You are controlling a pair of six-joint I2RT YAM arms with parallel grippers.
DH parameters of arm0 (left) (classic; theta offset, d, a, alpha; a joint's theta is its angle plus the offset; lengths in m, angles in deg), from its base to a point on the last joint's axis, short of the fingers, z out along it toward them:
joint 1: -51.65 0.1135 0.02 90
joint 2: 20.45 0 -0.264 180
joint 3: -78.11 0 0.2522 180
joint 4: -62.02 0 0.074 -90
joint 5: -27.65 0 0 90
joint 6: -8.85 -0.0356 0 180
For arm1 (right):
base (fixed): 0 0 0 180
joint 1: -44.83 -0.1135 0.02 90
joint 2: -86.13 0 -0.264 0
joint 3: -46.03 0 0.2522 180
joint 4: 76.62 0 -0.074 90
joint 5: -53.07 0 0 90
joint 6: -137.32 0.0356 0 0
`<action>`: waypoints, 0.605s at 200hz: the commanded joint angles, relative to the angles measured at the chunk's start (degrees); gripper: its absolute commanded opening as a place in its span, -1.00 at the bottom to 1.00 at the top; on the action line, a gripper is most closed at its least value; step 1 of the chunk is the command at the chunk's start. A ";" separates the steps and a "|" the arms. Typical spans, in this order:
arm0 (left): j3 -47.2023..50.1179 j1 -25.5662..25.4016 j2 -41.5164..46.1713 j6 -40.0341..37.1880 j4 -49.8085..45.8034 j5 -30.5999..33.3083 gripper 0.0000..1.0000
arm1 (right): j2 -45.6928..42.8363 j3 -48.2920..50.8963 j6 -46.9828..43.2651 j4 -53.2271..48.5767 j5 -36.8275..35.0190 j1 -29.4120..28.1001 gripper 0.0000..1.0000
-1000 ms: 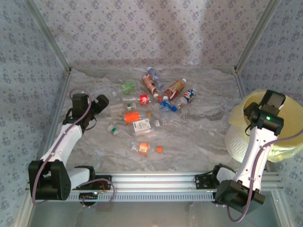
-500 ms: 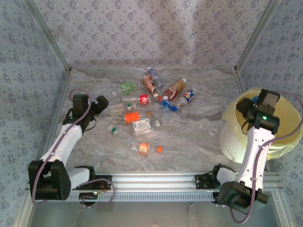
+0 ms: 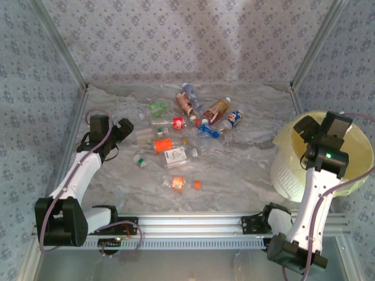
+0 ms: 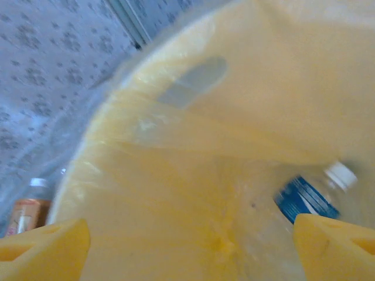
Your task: Put the plastic bottles in the bin
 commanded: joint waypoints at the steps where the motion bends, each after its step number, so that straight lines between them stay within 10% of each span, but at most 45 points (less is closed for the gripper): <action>1: -2.41 -0.33 -0.33 0.04 -2.54 1.11 0.96 | -2.77 -3.97 1.59 -1.63 -1.38 -0.62 0.87; 59: -3.61 -0.38 -0.06 2.79 -7.53 1.81 0.96 | -5.86 -6.42 2.65 6.40 13.04 -8.95 1.00; 121: -5.44 -0.32 2.64 4.03 -16.91 1.73 0.96 | 2.16 -4.66 -7.11 15.84 0.15 -41.45 1.00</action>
